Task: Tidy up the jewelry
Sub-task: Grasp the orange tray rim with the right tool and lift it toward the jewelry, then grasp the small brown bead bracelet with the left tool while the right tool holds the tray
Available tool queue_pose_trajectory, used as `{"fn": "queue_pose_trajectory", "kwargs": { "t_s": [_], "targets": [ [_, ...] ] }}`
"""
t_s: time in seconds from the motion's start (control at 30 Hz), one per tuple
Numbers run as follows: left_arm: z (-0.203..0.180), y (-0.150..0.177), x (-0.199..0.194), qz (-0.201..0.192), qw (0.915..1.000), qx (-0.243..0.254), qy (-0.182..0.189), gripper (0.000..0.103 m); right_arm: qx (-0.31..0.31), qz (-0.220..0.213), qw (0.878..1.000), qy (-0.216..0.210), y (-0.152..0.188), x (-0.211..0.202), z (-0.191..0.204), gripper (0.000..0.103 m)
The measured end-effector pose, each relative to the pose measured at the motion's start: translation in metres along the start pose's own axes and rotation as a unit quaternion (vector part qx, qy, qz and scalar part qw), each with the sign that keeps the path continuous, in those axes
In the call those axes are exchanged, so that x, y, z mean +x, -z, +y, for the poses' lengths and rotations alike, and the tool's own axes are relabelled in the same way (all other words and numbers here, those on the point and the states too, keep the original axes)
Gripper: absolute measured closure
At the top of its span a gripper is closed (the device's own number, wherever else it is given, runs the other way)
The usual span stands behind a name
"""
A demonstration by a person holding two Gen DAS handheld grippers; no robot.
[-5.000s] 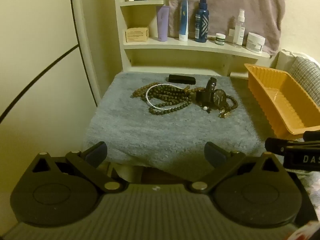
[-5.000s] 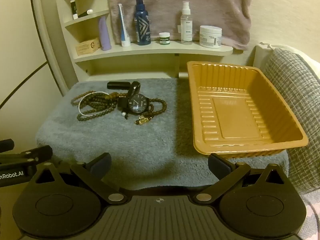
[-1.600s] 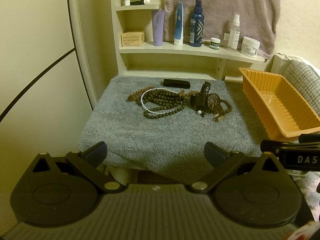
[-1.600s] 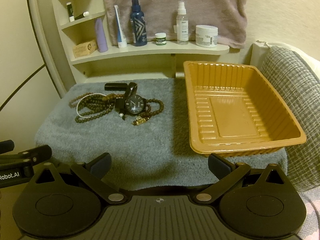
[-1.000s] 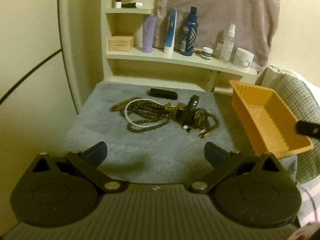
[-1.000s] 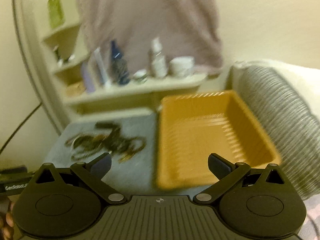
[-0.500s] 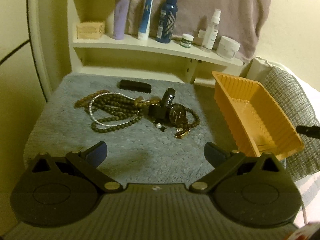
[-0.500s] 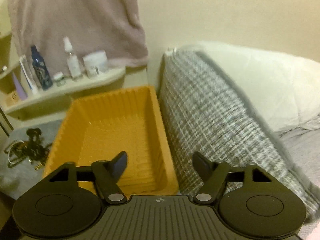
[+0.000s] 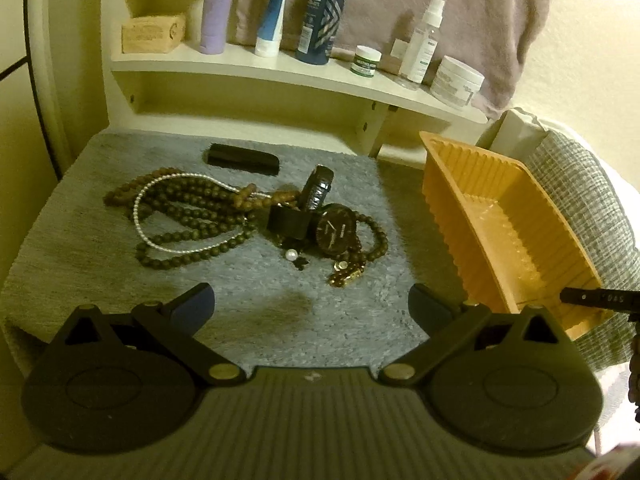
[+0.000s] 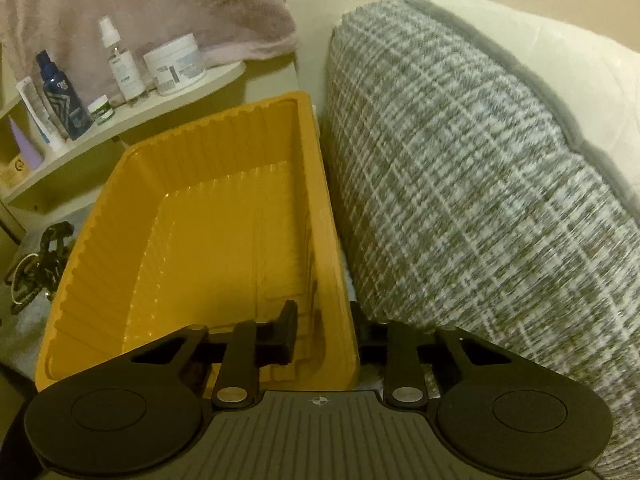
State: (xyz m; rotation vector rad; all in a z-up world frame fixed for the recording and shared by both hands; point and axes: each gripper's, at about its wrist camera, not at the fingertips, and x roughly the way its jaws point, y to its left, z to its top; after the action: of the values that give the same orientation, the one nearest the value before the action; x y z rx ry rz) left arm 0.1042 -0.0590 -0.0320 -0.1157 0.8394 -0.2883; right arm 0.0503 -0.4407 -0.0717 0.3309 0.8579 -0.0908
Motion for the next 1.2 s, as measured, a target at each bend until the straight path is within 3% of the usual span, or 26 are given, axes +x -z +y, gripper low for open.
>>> {"fn": "queue_pose_trajectory", "kwargs": {
  "t_s": [0.27, 0.43, 0.63, 0.73, 0.8, 0.87, 1.13, 1.2],
  "targets": [
    [-0.002, 0.002, 0.009, 0.002, 1.0, 0.003, 0.003, 0.001, -0.004, 0.005, 1.0, 0.023, -0.011, -0.005, 0.013, 0.095],
    [-0.002, 0.0, 0.014, -0.018, 0.9993, 0.034, -0.002, 0.005, -0.051, -0.01, 0.997, 0.055, -0.019, -0.014, 0.039, 0.096],
    [-0.012, -0.002, 0.023, -0.035, 0.9953, 0.086, 0.029, 0.024, -0.092, -0.031, 0.992, 0.085, -0.022, -0.021, 0.067, 0.097],
    [-0.027, 0.001, 0.03, -0.033, 0.9886, 0.141, 0.041, 0.045, -0.091, -0.033, 0.991, 0.089, -0.022, -0.021, 0.071, 0.097],
    [-0.036, 0.005, 0.039, -0.026, 0.9832, 0.176, 0.041, 0.069, -0.091, -0.033, 0.991, 0.091, -0.023, -0.019, 0.073, 0.097],
    [-0.043, 0.009, 0.049, -0.019, 0.9789, 0.201, 0.035, 0.077, -0.093, -0.03, 0.991, 0.092, -0.023, -0.019, 0.073, 0.097],
    [-0.054, 0.019, 0.069, -0.015, 0.9648, 0.263, -0.005, 0.084, -0.089, -0.022, 0.992, 0.089, -0.022, -0.019, 0.067, 0.098],
    [-0.055, 0.022, 0.067, -0.014, 0.962, 0.272, -0.012, 0.096, -0.087, -0.022, 0.992, 0.089, -0.022, -0.018, 0.066, 0.098]
  ]
}}
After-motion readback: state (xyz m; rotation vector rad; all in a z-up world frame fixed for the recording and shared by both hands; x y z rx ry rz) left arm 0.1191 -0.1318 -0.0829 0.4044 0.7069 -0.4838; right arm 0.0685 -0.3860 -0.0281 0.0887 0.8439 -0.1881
